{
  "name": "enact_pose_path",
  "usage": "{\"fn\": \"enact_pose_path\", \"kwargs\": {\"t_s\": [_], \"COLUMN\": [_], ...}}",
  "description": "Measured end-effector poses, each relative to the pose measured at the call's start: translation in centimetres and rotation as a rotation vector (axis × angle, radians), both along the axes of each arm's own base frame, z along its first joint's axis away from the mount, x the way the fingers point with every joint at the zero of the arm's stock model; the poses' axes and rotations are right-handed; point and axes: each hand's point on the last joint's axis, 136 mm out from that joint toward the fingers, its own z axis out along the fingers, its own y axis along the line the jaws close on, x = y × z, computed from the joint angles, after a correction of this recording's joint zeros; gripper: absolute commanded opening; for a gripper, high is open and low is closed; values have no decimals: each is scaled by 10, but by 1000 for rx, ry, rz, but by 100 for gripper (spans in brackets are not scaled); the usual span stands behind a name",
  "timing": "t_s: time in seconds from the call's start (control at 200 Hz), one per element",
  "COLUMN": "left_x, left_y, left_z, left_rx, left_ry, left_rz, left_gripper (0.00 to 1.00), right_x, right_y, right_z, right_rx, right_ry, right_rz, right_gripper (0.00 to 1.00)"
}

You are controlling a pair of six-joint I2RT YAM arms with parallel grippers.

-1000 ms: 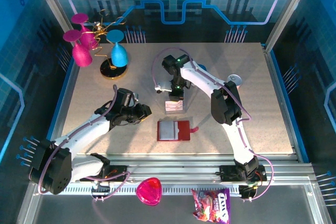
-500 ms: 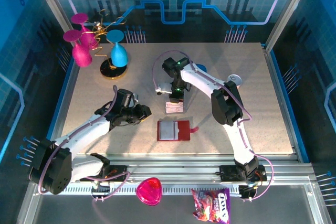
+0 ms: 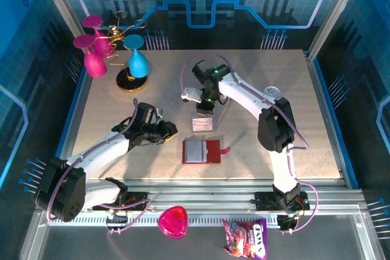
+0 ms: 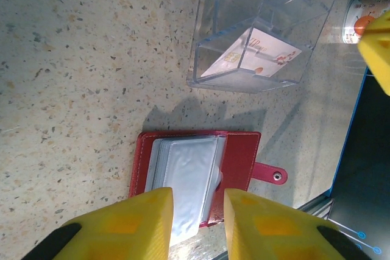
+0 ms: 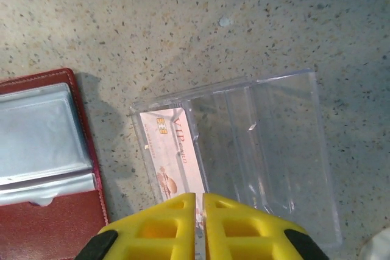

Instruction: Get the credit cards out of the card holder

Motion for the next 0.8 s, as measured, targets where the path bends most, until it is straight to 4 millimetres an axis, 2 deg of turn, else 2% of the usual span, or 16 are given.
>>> {"fn": "enact_pose_path", "kwargs": {"t_s": [0.135, 0.31, 0.565, 0.8], "left_x": [0, 0, 1, -1], "left_y": [-3, -6, -8, -13], "left_z": [-5, -11, -12, -17], "left_rx": [-15, -26, -38, -52], "left_ry": [19, 44, 41, 48], "left_rz": [-6, -12, -13, -25], "left_gripper": [28, 28, 28, 26], "right_x": [-1, -10, -44, -74], "right_y": [0, -2, -10, -8], "right_z": [9, 9, 3, 2], "right_rx": [56, 144, 289, 404], "right_ry": [-3, 48, 239, 440], "right_rz": [-136, -384, -787, -992], "right_gripper": [16, 13, 10, 10]}}
